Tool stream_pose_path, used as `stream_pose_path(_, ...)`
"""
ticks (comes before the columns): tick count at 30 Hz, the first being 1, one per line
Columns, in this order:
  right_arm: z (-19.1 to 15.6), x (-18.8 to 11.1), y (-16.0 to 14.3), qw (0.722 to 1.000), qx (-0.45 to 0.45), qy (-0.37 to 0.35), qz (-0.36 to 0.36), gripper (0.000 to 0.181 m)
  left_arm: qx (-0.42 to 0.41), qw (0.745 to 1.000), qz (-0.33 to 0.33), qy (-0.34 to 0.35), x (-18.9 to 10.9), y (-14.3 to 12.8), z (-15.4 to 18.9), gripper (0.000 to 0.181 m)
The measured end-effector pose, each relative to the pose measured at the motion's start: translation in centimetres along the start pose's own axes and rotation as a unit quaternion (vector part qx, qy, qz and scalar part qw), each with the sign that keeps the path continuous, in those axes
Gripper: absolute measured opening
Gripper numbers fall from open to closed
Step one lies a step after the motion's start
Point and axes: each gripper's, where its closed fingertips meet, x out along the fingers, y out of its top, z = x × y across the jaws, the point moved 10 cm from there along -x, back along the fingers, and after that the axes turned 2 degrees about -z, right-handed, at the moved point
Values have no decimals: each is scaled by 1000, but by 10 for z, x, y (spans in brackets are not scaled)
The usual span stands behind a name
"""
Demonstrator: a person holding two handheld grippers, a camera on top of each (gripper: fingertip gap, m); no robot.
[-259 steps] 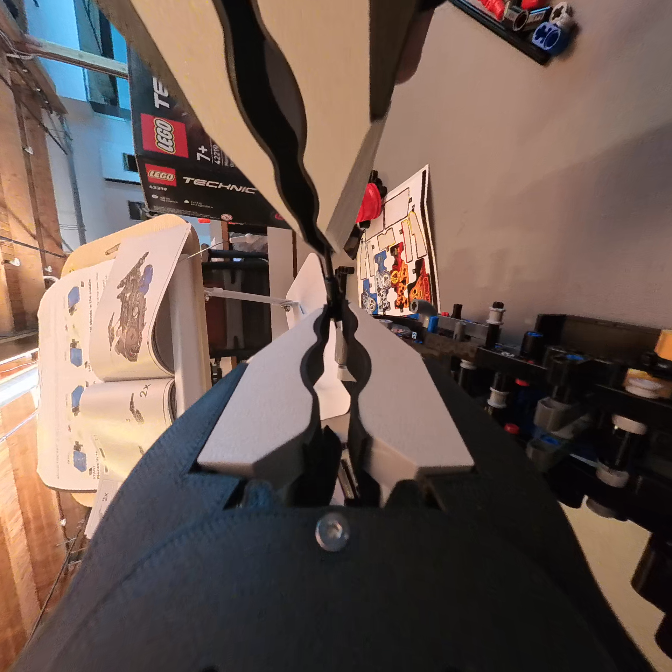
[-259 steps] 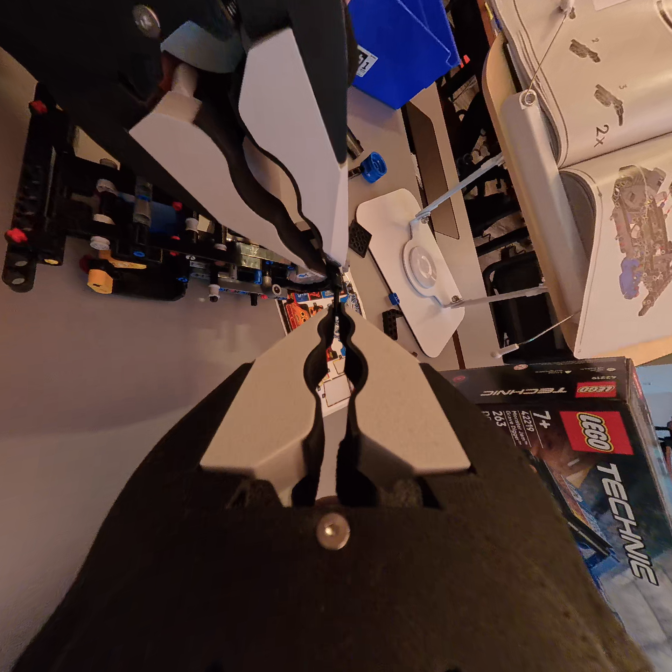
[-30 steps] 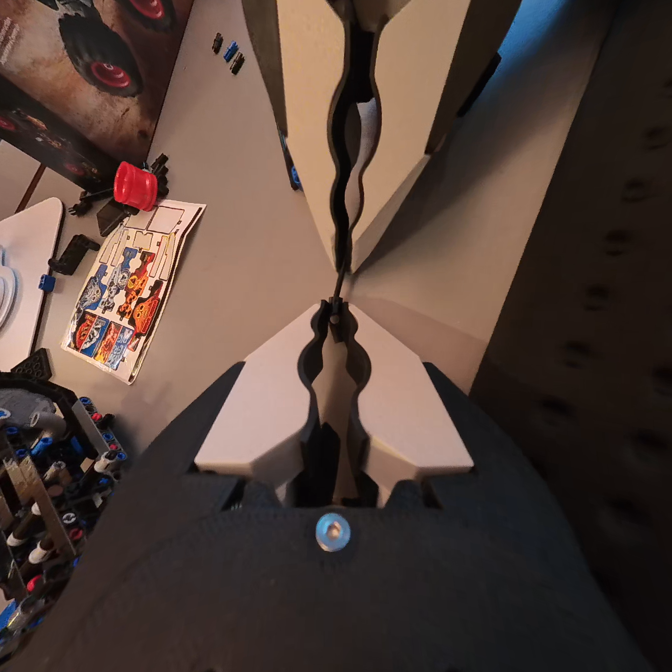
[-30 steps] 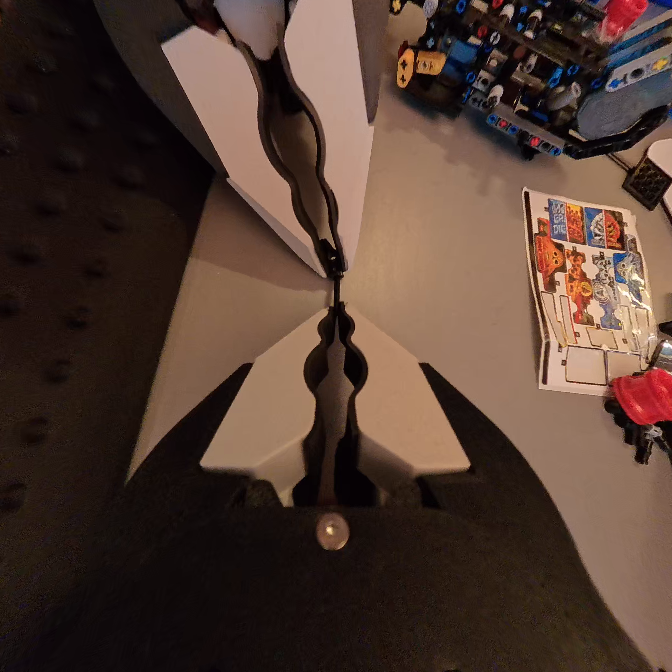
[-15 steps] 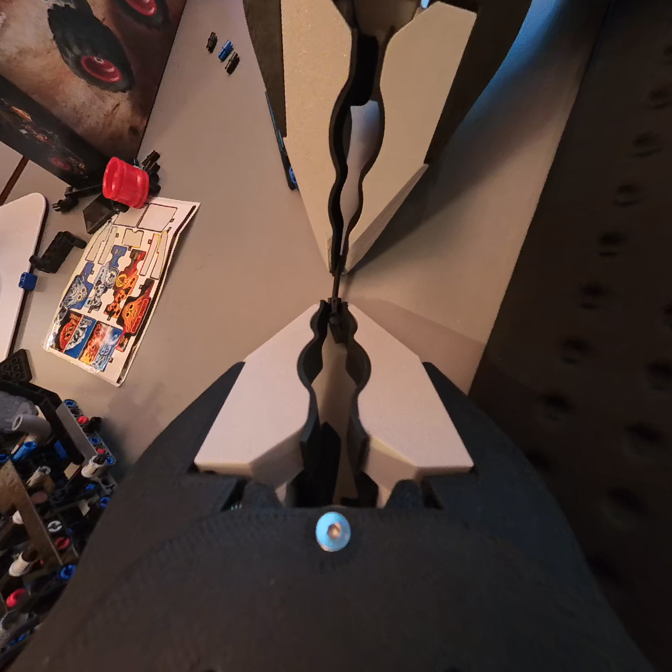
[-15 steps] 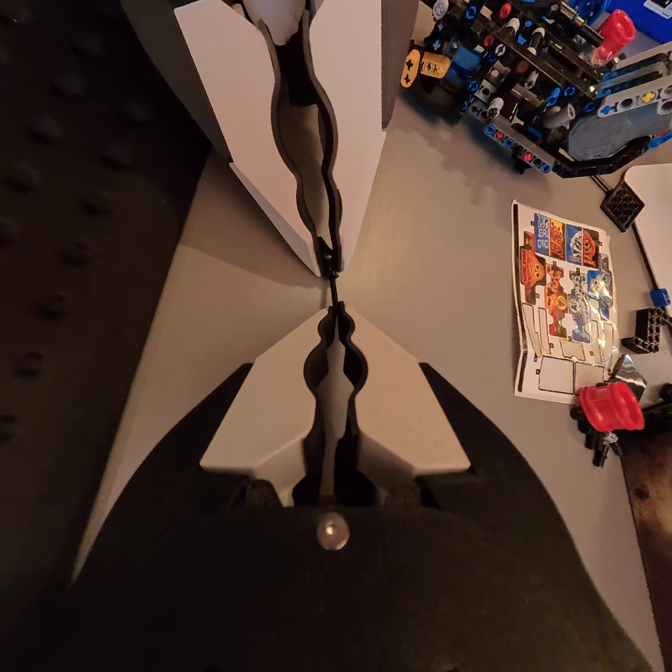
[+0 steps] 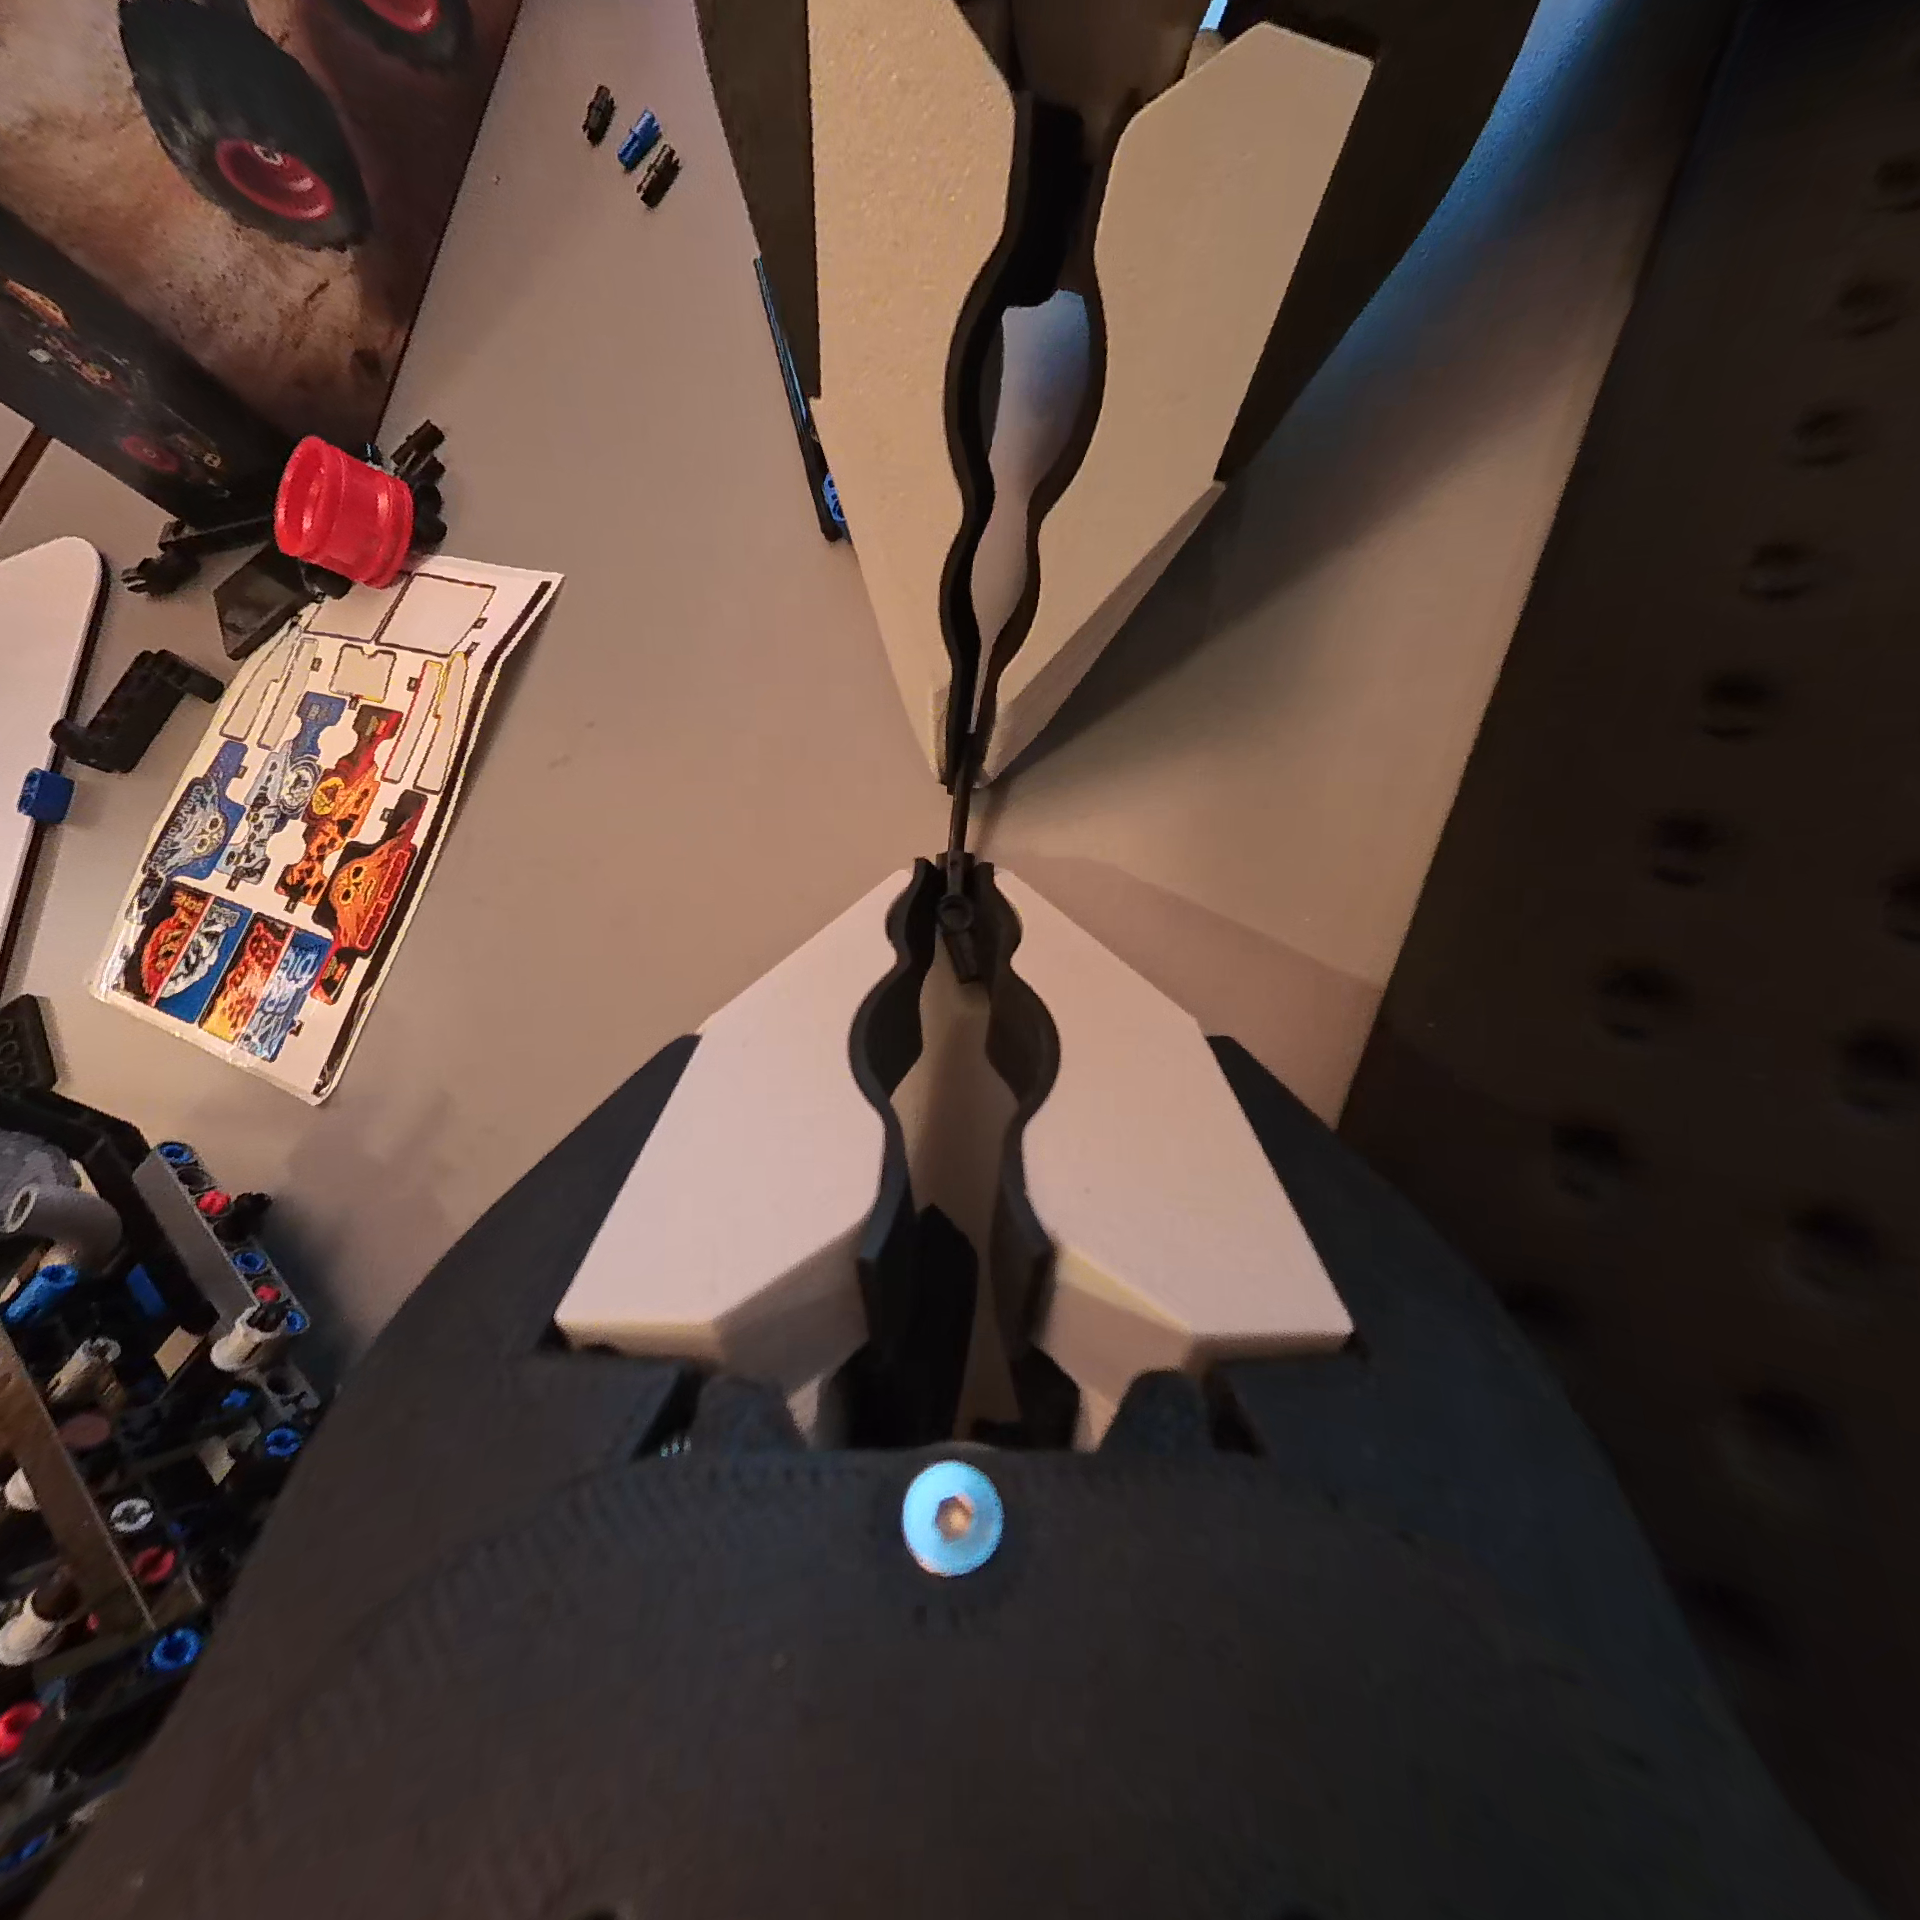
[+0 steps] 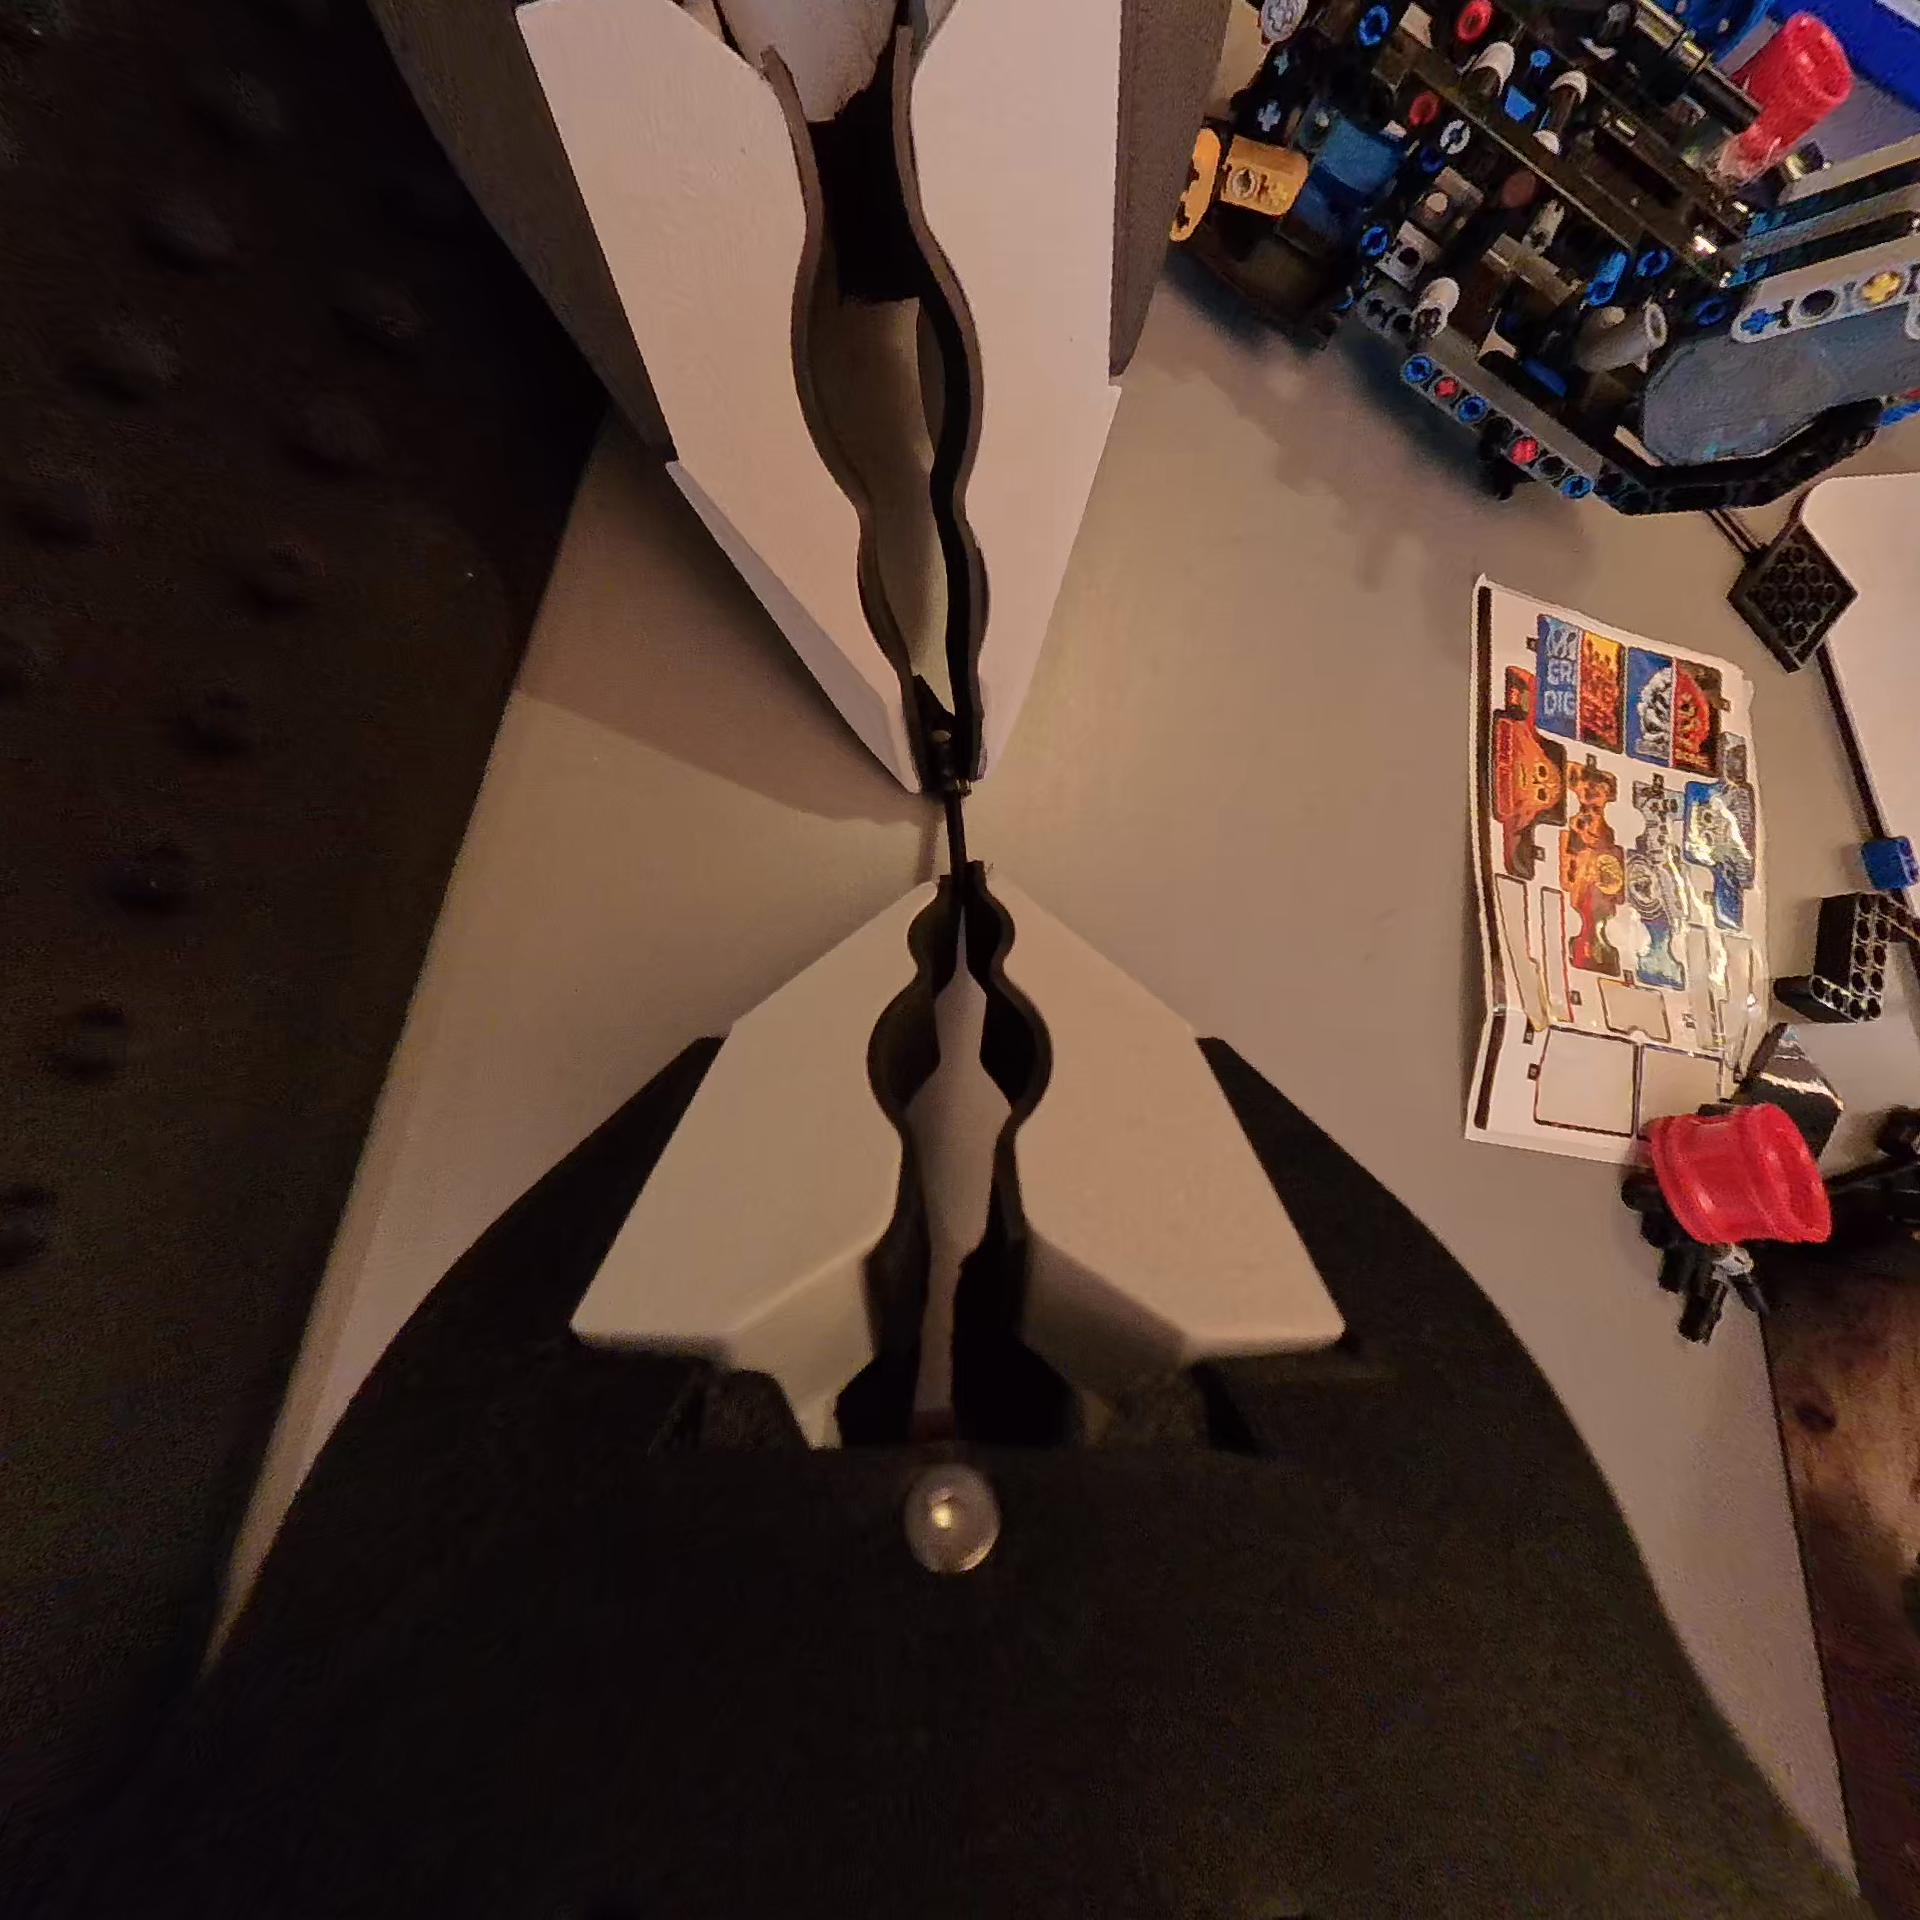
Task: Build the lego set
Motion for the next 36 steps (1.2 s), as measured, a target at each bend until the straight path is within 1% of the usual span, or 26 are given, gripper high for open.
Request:
stream_pose_path(7,0,0,-1,1000,1,9,7,0,1,1000,4,-7,-1,0,1,5)
stream_pose_path(11,-1,-1,-2,1000,3,14,12,0,22,1000,12,-16,-2,1,6,5)
stream_pose_path(16,-2,-2,-4,1000,11,20,19,0,4,999,44,-21,-8,3,3,5)
stream_pose_path(22,-2,-2,-3,1000,14,15,15,0,-1,999,37,-18,-7,3,4,5)
stream_pose_path(27,-4,1,1,1000,3,9,8,0,10,1000,14,-11,-3,2,6,5)
stream_pose_path(36,-5,2,4,1000,-1,3,3,0,10,1000,14,-8,-3,1,5,5)
